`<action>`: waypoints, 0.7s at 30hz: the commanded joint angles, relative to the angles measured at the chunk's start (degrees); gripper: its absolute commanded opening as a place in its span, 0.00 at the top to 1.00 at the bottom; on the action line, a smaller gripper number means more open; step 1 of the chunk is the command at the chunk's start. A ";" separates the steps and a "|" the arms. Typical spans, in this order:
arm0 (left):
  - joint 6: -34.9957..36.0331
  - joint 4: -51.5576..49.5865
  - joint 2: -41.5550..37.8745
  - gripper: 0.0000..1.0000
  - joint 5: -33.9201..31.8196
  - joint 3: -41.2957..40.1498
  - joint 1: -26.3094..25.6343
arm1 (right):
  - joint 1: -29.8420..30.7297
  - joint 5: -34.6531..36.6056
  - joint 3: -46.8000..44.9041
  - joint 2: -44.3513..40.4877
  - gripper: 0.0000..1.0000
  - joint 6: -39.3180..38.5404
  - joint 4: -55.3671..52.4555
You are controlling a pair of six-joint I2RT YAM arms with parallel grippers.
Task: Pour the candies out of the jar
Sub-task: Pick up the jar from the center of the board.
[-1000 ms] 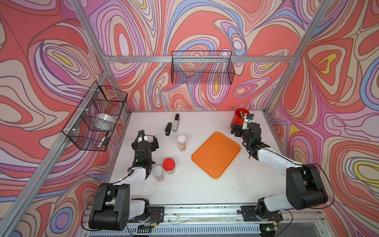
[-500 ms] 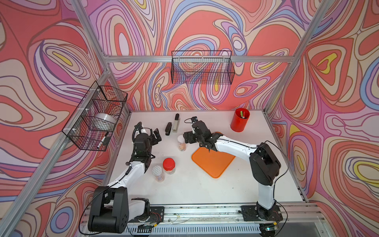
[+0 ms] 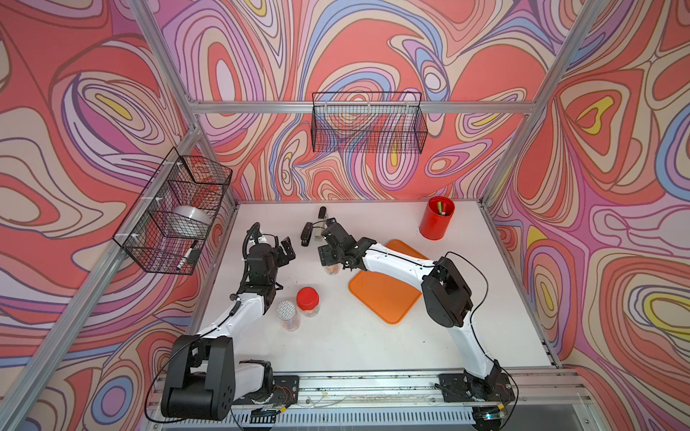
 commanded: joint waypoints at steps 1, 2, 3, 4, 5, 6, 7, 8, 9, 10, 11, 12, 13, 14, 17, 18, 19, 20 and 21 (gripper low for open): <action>-0.21 0.40 0.08 0.00 0.44 -0.86 -0.03 | 0.52 2.08 2.52 2.12 0.31 -0.23 -1.93; -0.15 0.39 0.06 0.00 0.52 -0.90 0.04 | 0.60 1.99 2.77 2.41 0.34 -0.20 -1.89; -0.17 0.30 0.10 0.00 0.62 -0.88 0.02 | 0.77 2.01 2.88 2.60 0.38 -0.21 -1.87; -0.17 0.30 -0.02 0.00 0.68 -0.87 -0.03 | 0.81 1.97 2.89 2.80 0.41 -0.21 -1.84; -0.24 0.28 0.04 0.00 0.78 -0.78 -0.03 | 0.86 1.92 2.93 2.82 0.44 -0.13 -1.84; -0.25 0.21 -0.02 0.00 1.04 -0.77 -0.03 | 0.85 2.00 2.89 2.64 0.47 -0.15 -1.84; -0.18 0.15 -0.02 0.00 1.30 -0.71 -0.02 | 0.85 2.10 2.78 2.41 0.50 -0.21 -1.83; -0.13 -0.01 0.02 0.00 1.91 -0.52 -0.03 | 0.82 1.79 2.50 2.02 0.53 -0.41 -1.59; -0.04 -0.26 -0.02 0.00 2.81 -0.18 -0.02 | 0.79 1.51 2.00 1.27 0.55 -0.76 -1.28; -0.03 -0.60 -0.02 0.00 3.83 0.05 -0.03 | 0.77 1.40 1.55 0.39 0.57 -1.45 -0.89; -0.17 -1.21 -0.10 0.00 5.09 0.58 -0.03 | 0.75 1.35 0.82 -0.77 0.59 -2.33 -0.50; -0.54 -2.41 -0.11 0.00 6.45 1.35 -0.03 | 0.67 1.16 -0.02 -2.03 0.60 -3.33 -0.16; -1.09 -3.66 -0.01 0.00 7.39 2.18 -0.03 | 0.55 0.86 -0.92 -3.15 0.61 -4.48 0.20; -1.52 -5.02 0.06 0.00 8.52 3.28 -0.03 | 0.29 0.12 -1.92 -4.69 0.62 -5.80 0.35; -1.81 -5.90 0.41 0.00 14.49 5.38 -0.10 | -1.26 -2.01 -4.48 -8.95 0.64 -8.41 -0.21; -2.01 -5.39 0.57 0.00 17.36 5.95 -0.06 | -2.18 -2.96 -5.41 -10.68 0.65 -9.16 -0.69; -2.15 -4.56 0.72 0.00 20.05 6.37 -0.21 | -2.97 -3.89 -6.10 -11.89 0.65 -9.64 -1.16; -2.26 -3.86 1.02 0.00 22.80 6.85 -0.55 | -4.06 -4.94 -6.74 -13.31 0.65 -10.15 -1.87; -1.74 -3.24 1.32 0.00 25.39 7.52 -1.15 | -5.21 -5.92 -7.00 -14.64 0.65 -10.57 -2.98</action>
